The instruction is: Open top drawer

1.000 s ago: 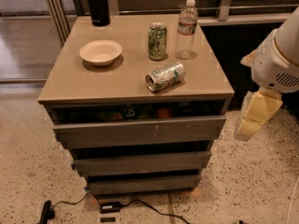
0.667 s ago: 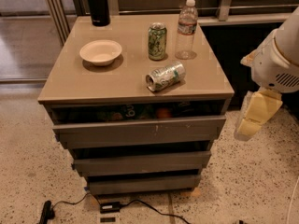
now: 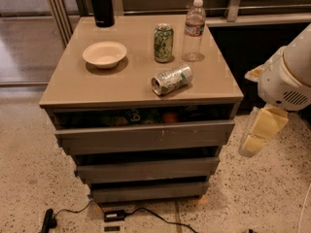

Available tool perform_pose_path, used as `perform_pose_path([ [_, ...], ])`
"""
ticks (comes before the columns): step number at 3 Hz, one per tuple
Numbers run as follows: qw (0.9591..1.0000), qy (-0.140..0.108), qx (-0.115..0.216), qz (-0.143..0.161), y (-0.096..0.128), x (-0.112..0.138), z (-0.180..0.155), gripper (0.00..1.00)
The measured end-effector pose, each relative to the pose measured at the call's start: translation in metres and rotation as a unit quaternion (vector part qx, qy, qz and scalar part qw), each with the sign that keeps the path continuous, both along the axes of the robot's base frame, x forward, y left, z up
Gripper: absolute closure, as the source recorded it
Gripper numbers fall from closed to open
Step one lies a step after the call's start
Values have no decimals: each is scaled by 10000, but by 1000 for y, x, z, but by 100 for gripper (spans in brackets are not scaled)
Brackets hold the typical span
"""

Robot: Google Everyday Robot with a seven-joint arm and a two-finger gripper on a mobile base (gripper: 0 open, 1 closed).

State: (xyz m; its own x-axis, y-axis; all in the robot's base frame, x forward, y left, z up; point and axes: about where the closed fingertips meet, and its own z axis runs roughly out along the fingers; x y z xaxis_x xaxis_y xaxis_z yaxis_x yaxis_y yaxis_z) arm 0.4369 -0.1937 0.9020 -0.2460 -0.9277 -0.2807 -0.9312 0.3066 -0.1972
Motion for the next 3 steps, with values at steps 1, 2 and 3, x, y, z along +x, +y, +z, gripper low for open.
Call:
perform_pose_path([
  [1, 9993, -18, 355, 138, 8, 0, -9, 0],
  [2, 9976, 67, 617, 304, 23, -1, -26, 0],
  [3, 9967, 155, 691, 398, 31, -3, -37, 0],
])
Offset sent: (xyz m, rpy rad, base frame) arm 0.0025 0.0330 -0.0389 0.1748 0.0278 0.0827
